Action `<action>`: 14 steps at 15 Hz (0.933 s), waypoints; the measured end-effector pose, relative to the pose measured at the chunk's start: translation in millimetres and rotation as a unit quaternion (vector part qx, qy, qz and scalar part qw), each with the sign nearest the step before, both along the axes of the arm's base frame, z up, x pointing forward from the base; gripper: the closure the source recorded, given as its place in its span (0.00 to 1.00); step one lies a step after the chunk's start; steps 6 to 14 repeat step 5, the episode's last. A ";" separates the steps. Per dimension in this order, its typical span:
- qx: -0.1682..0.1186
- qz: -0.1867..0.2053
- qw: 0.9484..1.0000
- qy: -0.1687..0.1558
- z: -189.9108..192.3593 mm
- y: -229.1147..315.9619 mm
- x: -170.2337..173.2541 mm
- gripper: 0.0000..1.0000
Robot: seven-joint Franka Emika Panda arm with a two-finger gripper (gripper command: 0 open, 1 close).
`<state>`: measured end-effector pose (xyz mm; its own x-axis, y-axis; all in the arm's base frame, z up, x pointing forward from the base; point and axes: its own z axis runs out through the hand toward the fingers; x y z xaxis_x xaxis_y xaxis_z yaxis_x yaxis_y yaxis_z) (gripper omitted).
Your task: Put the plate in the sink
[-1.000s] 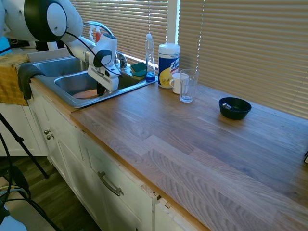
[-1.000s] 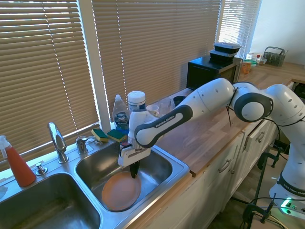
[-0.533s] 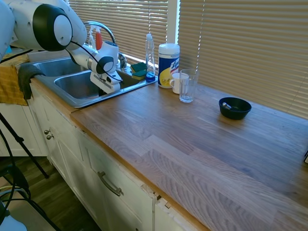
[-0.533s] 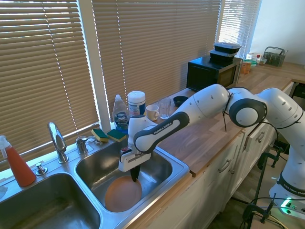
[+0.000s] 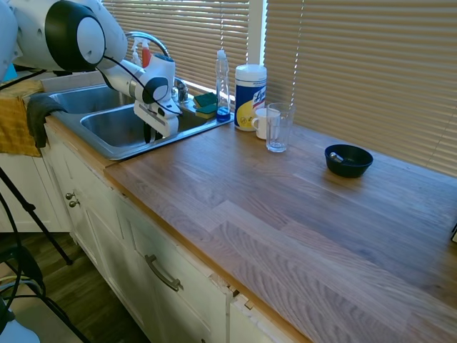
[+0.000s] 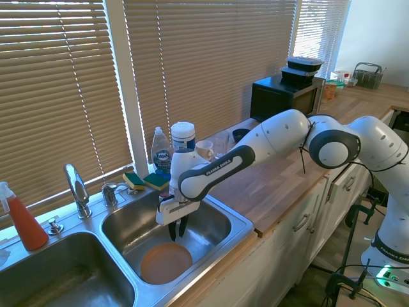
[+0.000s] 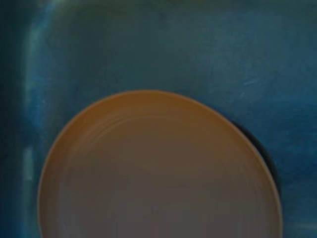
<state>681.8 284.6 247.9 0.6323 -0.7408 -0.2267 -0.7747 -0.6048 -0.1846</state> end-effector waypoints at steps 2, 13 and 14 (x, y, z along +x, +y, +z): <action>-0.001 -0.005 1.000 0.000 22.5 5.1 -13.3 0.00; -0.008 -0.014 1.000 0.004 51.6 9.9 -43.8 0.00; -0.008 -0.014 1.000 0.004 51.6 9.9 -43.8 0.00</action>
